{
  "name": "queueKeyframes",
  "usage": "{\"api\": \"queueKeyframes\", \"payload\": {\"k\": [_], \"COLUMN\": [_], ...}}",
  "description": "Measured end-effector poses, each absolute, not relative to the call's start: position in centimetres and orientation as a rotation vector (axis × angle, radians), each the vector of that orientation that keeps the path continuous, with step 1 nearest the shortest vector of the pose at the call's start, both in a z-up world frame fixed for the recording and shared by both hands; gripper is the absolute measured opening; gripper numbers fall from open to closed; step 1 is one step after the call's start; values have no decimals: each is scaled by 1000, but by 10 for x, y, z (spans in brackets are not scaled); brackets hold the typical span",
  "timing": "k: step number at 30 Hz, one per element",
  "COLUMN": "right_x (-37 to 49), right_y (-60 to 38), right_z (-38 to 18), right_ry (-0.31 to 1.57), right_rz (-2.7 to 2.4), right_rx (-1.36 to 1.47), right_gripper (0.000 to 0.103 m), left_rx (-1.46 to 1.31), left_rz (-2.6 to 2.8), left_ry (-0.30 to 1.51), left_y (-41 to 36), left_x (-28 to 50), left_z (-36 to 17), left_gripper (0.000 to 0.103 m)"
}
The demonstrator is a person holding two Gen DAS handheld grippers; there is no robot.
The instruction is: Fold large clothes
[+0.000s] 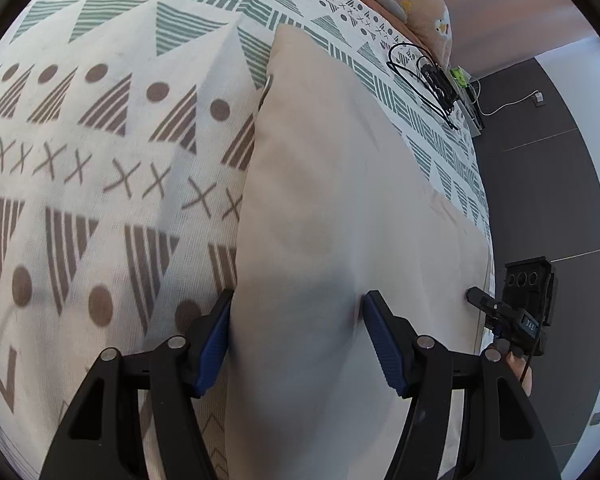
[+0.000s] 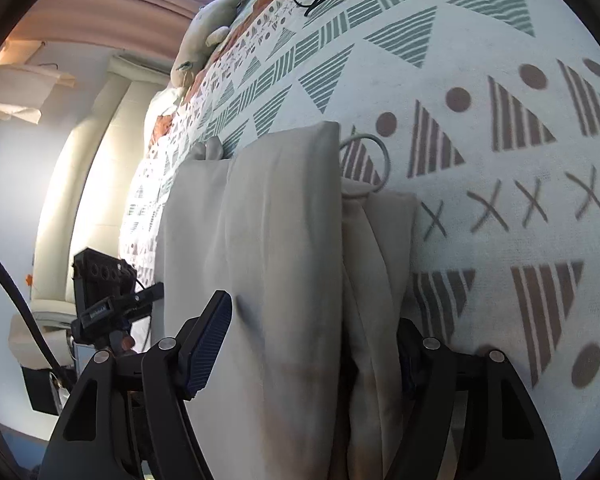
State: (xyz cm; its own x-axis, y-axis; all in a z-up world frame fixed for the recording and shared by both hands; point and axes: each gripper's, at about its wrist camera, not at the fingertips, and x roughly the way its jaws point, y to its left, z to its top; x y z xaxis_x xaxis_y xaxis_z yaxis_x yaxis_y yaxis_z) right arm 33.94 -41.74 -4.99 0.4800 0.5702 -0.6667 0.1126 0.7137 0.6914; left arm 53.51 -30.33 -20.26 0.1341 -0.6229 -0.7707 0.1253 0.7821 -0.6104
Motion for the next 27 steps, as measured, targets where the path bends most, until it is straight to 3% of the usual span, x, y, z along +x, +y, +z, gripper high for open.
{"api": "queueKeyframes", "payload": {"k": [1,2,5,10,16,27], "right_x": [343,347,355,348,334,303], "right_y": [-415,-412,-405,-404,-411,-387], "right_z": [-49,-48,-48,-48,-57,-10], "right_ry": [1058,1059,1057,1000,966,863], "right_rz": [310,293,253,272,298,368], "right_rx": [738,717,670,705,776,713], "right_gripper": [67,55,33,17,13,10], "left_rx": [-446,-437,-415,-425,-424,-399], "left_rz": [-570,-569,-566,-537,-544,-569], "left_ry": [1331,1327,1317,1288,1288,1229], "left_y": [-305,-308,-313,-313,-317,-317], "left_x": [538,540,547,560,575,563], "left_z": [-201,-200,-195,-194,-202,-174], "left_gripper": [65,65,65,65,65,24]}}
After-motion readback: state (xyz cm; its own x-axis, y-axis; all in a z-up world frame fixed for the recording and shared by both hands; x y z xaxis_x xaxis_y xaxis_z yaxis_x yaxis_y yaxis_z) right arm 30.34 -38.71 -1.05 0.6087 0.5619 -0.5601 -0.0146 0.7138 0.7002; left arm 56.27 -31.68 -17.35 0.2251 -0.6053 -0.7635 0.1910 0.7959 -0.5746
